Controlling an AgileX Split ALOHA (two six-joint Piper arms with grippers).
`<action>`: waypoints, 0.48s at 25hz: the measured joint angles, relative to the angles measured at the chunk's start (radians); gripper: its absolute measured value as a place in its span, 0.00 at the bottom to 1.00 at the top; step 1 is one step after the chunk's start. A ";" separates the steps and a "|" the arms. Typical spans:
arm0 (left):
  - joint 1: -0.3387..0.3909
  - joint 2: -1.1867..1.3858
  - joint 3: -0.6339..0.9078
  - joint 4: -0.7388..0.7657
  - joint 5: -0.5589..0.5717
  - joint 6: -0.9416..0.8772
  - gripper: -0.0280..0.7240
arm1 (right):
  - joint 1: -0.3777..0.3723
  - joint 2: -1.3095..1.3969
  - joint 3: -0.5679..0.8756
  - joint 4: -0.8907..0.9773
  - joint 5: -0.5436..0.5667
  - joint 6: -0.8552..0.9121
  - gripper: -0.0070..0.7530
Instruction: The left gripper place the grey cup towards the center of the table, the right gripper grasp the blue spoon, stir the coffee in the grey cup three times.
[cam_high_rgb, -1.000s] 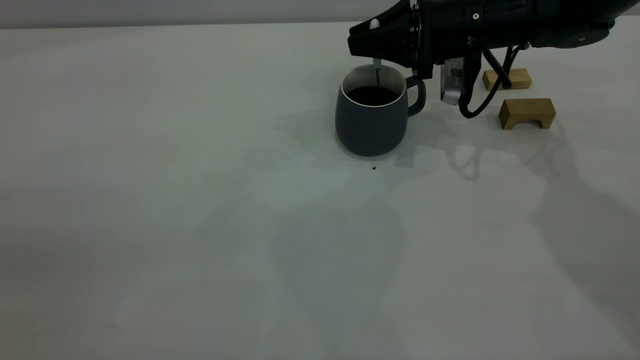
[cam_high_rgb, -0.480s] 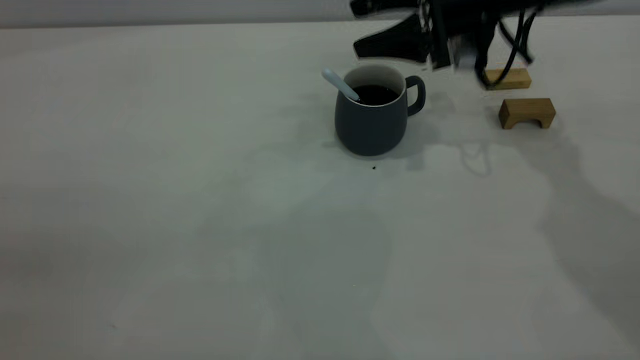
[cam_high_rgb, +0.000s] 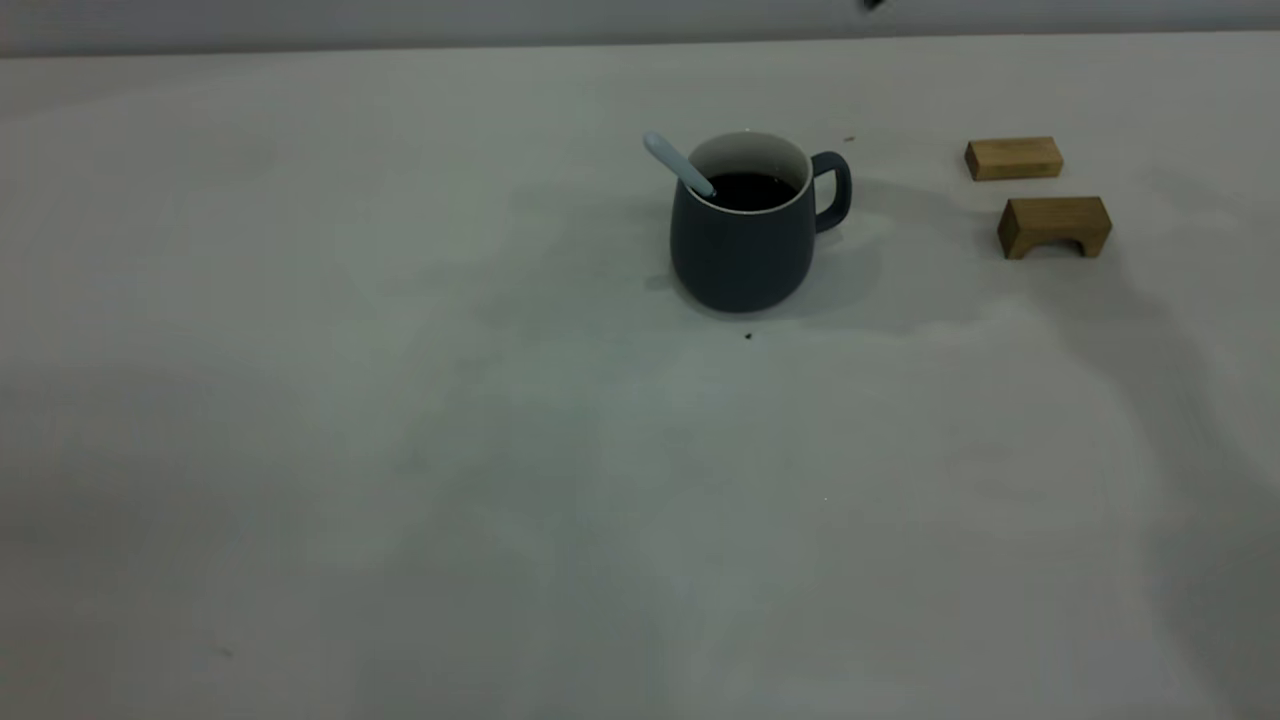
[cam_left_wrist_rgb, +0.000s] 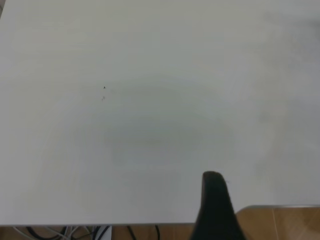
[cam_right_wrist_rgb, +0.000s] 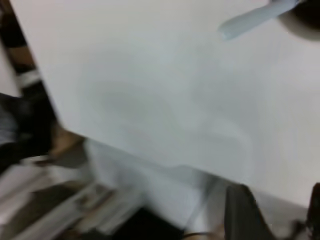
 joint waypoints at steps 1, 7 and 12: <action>0.000 0.000 0.000 0.000 0.000 0.000 0.82 | 0.000 -0.040 0.000 -0.040 0.003 -0.008 0.41; 0.000 0.000 0.000 0.000 0.000 0.000 0.82 | 0.000 -0.294 0.000 -0.287 0.024 -0.046 0.28; 0.000 0.000 0.000 0.000 0.000 0.000 0.82 | 0.000 -0.522 0.000 -0.460 0.041 -0.057 0.27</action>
